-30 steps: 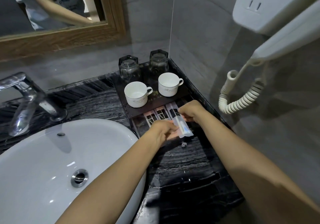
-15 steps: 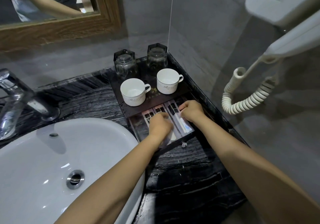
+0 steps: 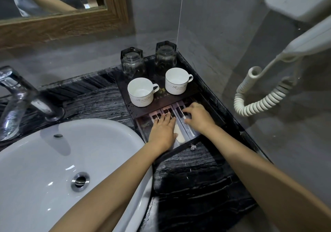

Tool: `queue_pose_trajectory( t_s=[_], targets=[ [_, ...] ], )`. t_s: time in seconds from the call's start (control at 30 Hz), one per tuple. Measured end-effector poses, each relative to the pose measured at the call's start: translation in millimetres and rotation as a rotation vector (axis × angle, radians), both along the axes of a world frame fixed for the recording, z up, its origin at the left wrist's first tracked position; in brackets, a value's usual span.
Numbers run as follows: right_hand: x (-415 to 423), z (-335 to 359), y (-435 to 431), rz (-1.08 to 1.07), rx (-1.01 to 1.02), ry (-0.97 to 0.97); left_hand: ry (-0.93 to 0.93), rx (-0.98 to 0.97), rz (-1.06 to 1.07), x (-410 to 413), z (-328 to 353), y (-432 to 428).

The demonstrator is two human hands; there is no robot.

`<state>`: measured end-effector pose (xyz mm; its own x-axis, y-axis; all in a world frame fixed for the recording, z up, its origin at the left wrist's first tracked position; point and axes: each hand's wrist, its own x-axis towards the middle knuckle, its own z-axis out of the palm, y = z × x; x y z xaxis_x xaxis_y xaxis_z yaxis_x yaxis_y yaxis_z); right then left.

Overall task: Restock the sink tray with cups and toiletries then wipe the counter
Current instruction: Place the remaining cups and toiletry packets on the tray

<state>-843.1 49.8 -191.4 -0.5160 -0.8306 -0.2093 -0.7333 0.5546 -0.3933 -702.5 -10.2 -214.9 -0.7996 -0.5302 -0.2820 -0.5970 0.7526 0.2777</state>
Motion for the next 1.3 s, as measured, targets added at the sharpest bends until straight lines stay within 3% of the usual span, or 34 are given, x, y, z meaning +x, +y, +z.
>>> queue_pose_trajectory(
  t_s=[0.43,0.6,0.67,0.87,1.03,1.1,1.2,1.3],
  targets=[
    [-4.1,4.3,2.9,0.003,-0.042,-0.147,0.034,0.068,0.006,3.3,6.7,4.7],
    [-8.8,20.3,22.6,0.143,-0.003,-0.149,0.207,0.277,-0.023,17.1,24.8,15.8],
    [-8.5,27.1,37.4,0.197,-0.008,-0.115,0.189,0.317,-0.083,28.4,28.7,22.4],
    [10.8,39.7,81.7,0.304,0.009,0.014,0.219,0.2,-0.052,51.6,36.3,38.5],
    [41.8,35.1,115.7,0.148,-0.458,0.101,0.436,0.024,0.09,64.4,46.6,38.5],
    [51.4,27.9,121.5,0.06,-0.436,0.1,0.52,-0.127,0.197,70.9,52.1,26.5],
    [55.5,14.6,120.4,0.012,-0.279,0.112,0.376,-0.223,0.232,78.9,55.5,5.1],
    [60.8,5.9,117.5,0.057,-0.238,0.058,0.213,-0.187,0.183,82.2,49.0,-9.1]
  ],
)
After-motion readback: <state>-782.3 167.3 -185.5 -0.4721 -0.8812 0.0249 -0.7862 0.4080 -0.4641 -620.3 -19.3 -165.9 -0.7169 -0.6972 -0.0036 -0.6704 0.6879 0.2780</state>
